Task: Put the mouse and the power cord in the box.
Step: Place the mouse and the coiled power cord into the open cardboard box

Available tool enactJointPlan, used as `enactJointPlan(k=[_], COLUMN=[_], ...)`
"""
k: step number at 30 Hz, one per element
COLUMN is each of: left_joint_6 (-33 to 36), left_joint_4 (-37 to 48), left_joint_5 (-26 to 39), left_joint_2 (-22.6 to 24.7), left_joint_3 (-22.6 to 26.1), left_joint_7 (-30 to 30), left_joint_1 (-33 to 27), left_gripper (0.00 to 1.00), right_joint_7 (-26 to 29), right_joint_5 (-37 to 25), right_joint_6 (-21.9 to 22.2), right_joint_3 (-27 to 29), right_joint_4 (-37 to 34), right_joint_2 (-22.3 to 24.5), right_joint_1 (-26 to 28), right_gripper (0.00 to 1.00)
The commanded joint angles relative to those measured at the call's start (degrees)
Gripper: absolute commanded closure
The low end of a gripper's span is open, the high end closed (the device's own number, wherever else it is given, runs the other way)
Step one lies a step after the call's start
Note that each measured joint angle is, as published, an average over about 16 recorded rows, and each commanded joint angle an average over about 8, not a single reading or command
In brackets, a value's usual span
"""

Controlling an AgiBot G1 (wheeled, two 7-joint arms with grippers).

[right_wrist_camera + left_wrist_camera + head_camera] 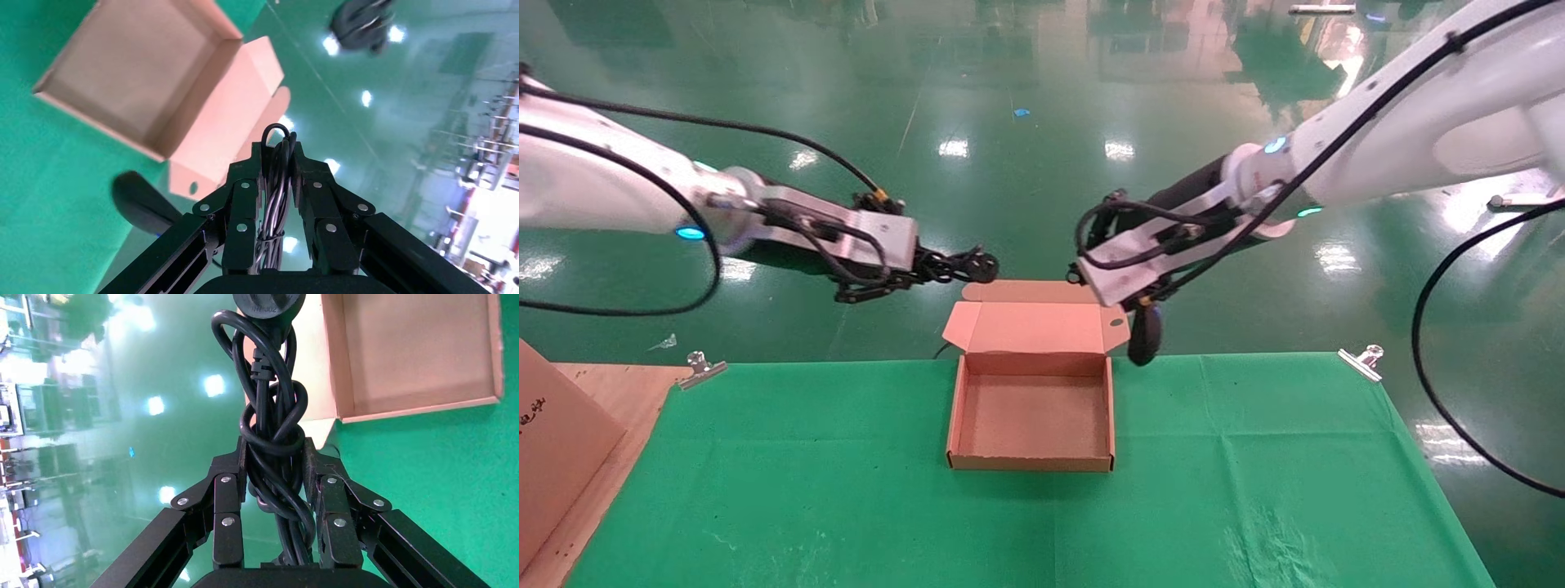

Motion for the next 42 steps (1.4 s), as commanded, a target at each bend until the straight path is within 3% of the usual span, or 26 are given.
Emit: enactJointPlan(k=[1,6,12,21,32,34,40,42], left_joint_6=[-1.6,-3.2,-7.8,-21.1,-25.9,-25.2,-22.9,-22.8], left_joint_4=[0.6,1.2,-1.5,-13.9,-20.0,-20.1,-19.9,-19.8], left_joint_5=[-0.7,-1.5,-0.9,-2.9,-10.3,-11.5,-14.1,-14.8], left_joint_2=[1.1,2.4,4.1,5.2,5.2,5.1,5.0,4.9], left_joint_3=[-0.5,-1.1,-0.4,2.0,7.8,8.9,11.8,12.6], left_joint_7=[0.2,1.4,5.8,10.6,7.0,6.1,5.2,5.3], left_joint_1=[0.1,0.6,4.6,16.4,24.3,24.5,24.5,24.4], left_gripper=[1.0,1.0,1.0,1.0,0.99,0.89,0.17,0.01], right_joint_7=[1.5,3.9,6.0,6.8,4.8,4.4,2.9,2.5], right_joint_5=[1.1,3.3,5.0,6.7,8.5,8.8,9.8,10.2], right_joint_6=[1.4,6.8,10.1,11.3,10.8,10.5,10.1,9.9], right_joint_3=[-0.5,-3.2,-6.6,-10.7,-13.3,-13.6,-14.3,-14.5], right_joint_4=[2.7,6.3,7.5,6.0,2.6,2.1,0.7,0.4], right_joint_2=[-0.1,0.0,0.2,0.5,0.8,0.9,0.9,0.9], right_joint_1=[-0.6,-2.2,-2.4,-1.9,-1.8,-1.8,-1.7,-1.8], right_gripper=[1.0,1.0,1.0,1.0,1.0,1.0,1.0,1.0])
